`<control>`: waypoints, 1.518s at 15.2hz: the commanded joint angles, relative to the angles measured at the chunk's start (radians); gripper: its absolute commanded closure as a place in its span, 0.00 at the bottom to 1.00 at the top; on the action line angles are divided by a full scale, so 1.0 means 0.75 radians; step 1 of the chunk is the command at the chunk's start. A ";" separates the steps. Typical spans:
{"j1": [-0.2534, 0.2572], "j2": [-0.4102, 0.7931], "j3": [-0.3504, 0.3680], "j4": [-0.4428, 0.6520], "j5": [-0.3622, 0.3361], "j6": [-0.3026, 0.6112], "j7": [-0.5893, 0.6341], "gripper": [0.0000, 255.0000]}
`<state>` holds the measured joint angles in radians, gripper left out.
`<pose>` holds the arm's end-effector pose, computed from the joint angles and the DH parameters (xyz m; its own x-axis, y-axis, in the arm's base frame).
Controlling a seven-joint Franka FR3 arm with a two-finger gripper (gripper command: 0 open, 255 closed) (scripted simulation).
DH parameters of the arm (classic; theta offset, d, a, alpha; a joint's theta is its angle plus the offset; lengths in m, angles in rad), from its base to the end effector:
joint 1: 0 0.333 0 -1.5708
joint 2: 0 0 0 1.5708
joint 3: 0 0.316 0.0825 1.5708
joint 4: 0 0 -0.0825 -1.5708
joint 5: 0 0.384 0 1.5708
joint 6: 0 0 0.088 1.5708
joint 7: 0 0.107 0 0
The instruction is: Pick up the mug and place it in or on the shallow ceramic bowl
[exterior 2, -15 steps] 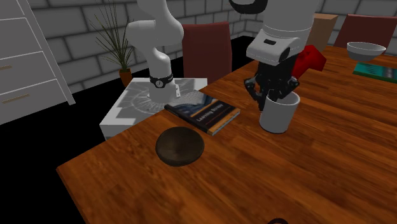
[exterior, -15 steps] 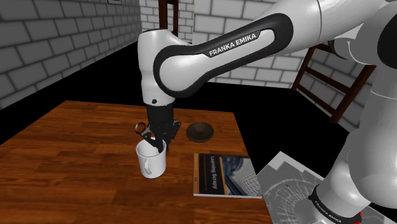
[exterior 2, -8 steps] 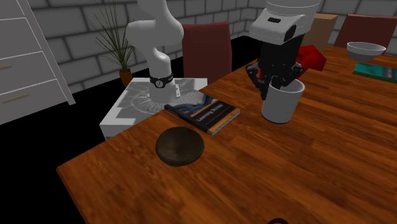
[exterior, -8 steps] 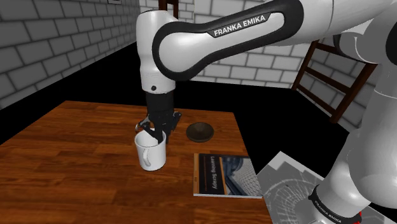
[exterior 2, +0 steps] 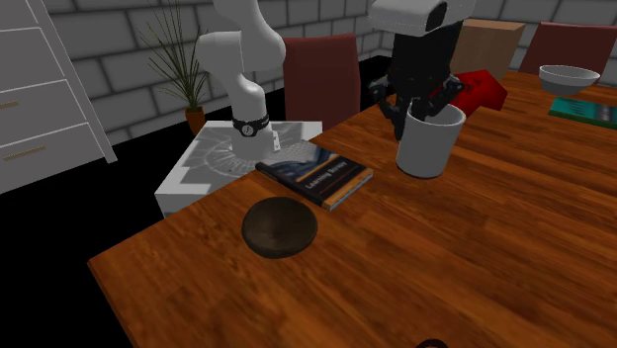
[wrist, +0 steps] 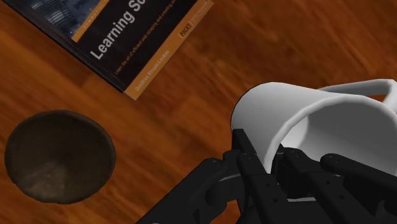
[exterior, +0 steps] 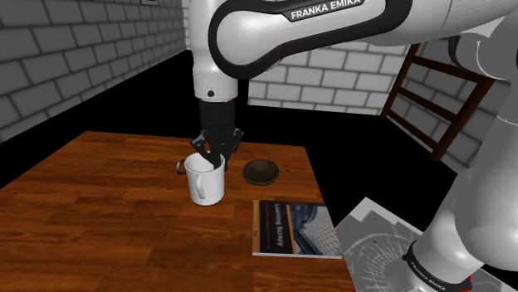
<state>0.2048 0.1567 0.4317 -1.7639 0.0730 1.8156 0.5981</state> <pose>0.4814 0.3486 0.4713 0.9882 0.0201 -0.1516 0.0113 -0.9982 -0.0587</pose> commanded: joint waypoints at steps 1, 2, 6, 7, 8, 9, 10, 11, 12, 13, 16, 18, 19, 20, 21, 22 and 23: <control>-0.039 -0.051 -0.022 -0.048 0.019 -0.006 -0.065 1.00; -0.059 -0.073 -0.035 -0.068 0.026 -0.010 -0.099 1.00; -0.131 -0.147 -0.092 -0.133 0.044 -0.028 -0.232 1.00; -0.148 -0.162 -0.108 -0.145 0.046 -0.034 -0.265 1.00; -0.165 -0.176 -0.123 -0.156 0.047 -0.040 -0.297 1.00; -0.182 -0.188 -0.139 -0.165 0.047 -0.046 -0.330 1.00; -0.198 -0.199 -0.155 -0.173 0.047 -0.052 -0.362 1.00; -0.214 -0.208 -0.171 -0.179 0.046 -0.058 -0.393 1.00; -0.230 -0.216 -0.187 -0.183 0.044 -0.065 -0.425 1.00; -0.246 -0.223 -0.203 -0.186 0.041 -0.072 -0.456 1.00; -0.294 -0.235 -0.252 -0.186 0.030 -0.093 -0.548 1.00; -0.316 -0.237 -0.275 -0.181 0.024 -0.103 -0.590 1.00; -0.315 -0.235 -0.275 -0.196 0.023 -0.085 -0.591 1.00; -0.315 -0.232 -0.274 -0.212 0.023 -0.068 -0.592 1.00; -0.315 -0.229 -0.274 -0.226 0.023 -0.050 -0.593 1.00; -0.315 -0.226 -0.274 -0.240 0.023 -0.033 -0.594 1.00; -0.314 -0.222 -0.273 -0.254 0.022 -0.015 -0.595 1.00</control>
<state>-0.0318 -0.0111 0.2259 -1.9400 0.0894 1.7877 0.1523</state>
